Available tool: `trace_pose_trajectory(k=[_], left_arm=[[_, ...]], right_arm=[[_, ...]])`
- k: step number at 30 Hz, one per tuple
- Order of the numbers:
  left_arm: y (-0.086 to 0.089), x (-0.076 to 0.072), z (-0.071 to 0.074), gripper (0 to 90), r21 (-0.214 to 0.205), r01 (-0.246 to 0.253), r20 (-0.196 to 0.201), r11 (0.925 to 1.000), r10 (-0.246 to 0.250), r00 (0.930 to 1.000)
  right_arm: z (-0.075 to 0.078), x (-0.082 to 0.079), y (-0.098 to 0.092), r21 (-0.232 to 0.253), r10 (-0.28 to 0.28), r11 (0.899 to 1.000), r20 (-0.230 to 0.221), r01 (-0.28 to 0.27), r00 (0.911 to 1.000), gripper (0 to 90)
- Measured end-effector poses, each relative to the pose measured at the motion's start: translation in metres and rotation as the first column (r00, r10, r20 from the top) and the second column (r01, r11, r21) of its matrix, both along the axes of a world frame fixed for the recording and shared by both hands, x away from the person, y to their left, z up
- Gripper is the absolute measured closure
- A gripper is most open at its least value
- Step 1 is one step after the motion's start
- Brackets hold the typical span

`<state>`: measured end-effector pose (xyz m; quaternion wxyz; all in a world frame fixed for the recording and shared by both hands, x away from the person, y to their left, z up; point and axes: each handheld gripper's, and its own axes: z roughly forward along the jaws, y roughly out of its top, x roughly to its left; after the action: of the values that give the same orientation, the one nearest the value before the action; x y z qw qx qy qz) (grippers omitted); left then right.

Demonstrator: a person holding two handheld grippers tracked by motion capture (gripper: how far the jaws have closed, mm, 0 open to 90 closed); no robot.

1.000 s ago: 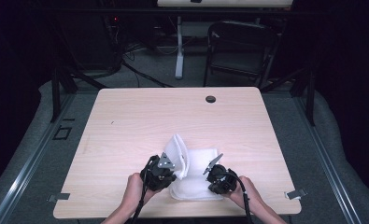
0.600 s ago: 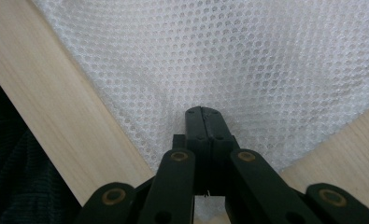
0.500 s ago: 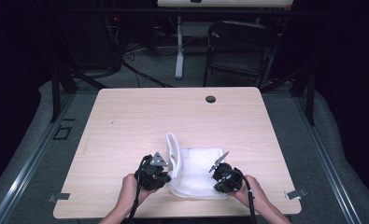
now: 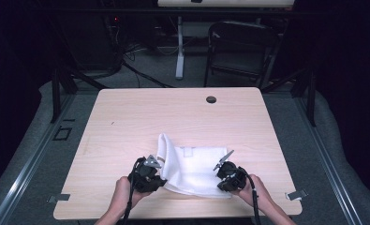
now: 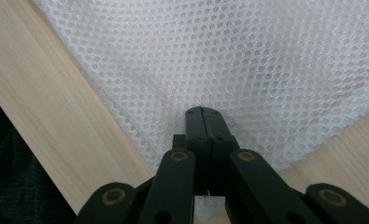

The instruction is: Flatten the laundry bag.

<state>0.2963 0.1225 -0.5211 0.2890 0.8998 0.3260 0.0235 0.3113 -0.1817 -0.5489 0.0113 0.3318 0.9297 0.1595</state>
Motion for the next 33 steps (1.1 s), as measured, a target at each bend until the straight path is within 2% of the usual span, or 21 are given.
trace_pose_trajectory(k=[7, 8, 10, 11, 13, 15, 16, 17, 20, 21, 24, 26, 29, 33], left_arm=[[0.011, -0.002, -0.001, 68.2, 0.025, 0.003, -0.030, 0.9997, -0.002, 0.9995], [0.015, -0.002, -0.001, 58.5, 0.030, -0.010, -0.038, 0.9995, 0.012, 0.9992], [0.021, -0.003, -0.001, 51.0, 0.035, -0.022, -0.048, 0.9992, 0.024, 0.9986], [0.025, -0.003, 0.000, 51.0, 0.038, -0.037, -0.051, 0.9986, 0.039, 0.9979], [0.034, -0.004, 0.000, 41.9, 0.036, -0.065, -0.062, 0.9972, 0.067, 0.9958], [0.046, -0.005, 0.002, 33.7, 0.022, -0.102, -0.052, 0.9945, 0.103, 0.9933], [0.046, -0.005, 0.002, 30.7, 0.022, -0.102, -0.052, 0.9945, 0.103, 0.9933], [0.050, -0.006, 0.005, 30.7, 0.016, -0.120, -0.040, 0.9926, 0.121, 0.9919], [0.054, -0.008, 0.010, 22.3, -0.007, -0.155, -0.008, 0.9879, 0.155, 0.9879], [0.055, -0.008, 0.014, 21.5, -0.017, -0.167, 0.019, 0.9859, 0.167, 0.9858], [0.054, -0.008, 0.015, 19.5, -0.025, -0.165, 0.021, 0.9859, 0.166, 0.9859], [0.055, -0.009, 0.016, 18.9, -0.008, -0.160, 0.023, 0.9871, 0.160, 0.9868], [0.059, -0.010, 0.016, 18.9, 0.017, -0.170, 0.029, 0.9853, 0.169, 0.9851], [0.066, -0.012, 0.017, 18.1, 0.022, -0.188, 0.035, 0.9820, 0.187, 0.9818]], right_arm=[[0.000, 0.001, -0.002, -0.002, 0.002, 1.000, 0.002, -0.002, 1.0000, 90.0], [0.000, 0.002, -0.002, 0.011, -0.005, 1.000, -0.002, 0.005, 1.0000, 90.0], [0.000, 0.003, -0.003, 0.000, 0.001, 1.000, -0.001, -0.001, 1.0000, 90.0], [0.000, 0.003, -0.003, 0.000, 0.001, 1.000, -0.001, -0.001, 1.0000, 90.0], [0.000, 0.002, -0.004, 0.014, -0.008, 1.000, -0.001, 0.008, 1.0000, 90.0], [0.000, 0.003, -0.004, 0.013, 0.000, 1.000, -0.005, 0.000, 1.0000, 90.0], [0.000, 0.003, -0.004, 0.013, 0.000, 1.000, -0.005, 0.000, 1.0000, 90.0], [0.000, 0.003, -0.004, 0.009, 0.000, 1.000, -0.003, 0.000, 1.0000, 90.0], [0.000, 0.003, -0.005, 0.016, -0.012, 1.000, -0.006, 0.012, 0.9999, 87.5], [0.002, 0.004, -0.005, 0.017, -0.001, 1.000, -0.010, 0.002, 0.9999, 85.1], [0.004, 0.002, -0.005, 0.028, -0.011, 1.000, 0.006, 0.011, 0.9999, 82.2], [0.007, 0.001, -0.006, 0.036, -0.011, 0.999, 0.012, 0.010, 0.9999, 77.1], [0.009, 0.001, -0.008, 0.041, -0.013, 0.999, 0.006, 0.012, 0.9999, 74.3], [0.010, 0.003, -0.012, 0.047, -0.026, 0.999, 0.004, 0.025, 0.9997, 69.6]])
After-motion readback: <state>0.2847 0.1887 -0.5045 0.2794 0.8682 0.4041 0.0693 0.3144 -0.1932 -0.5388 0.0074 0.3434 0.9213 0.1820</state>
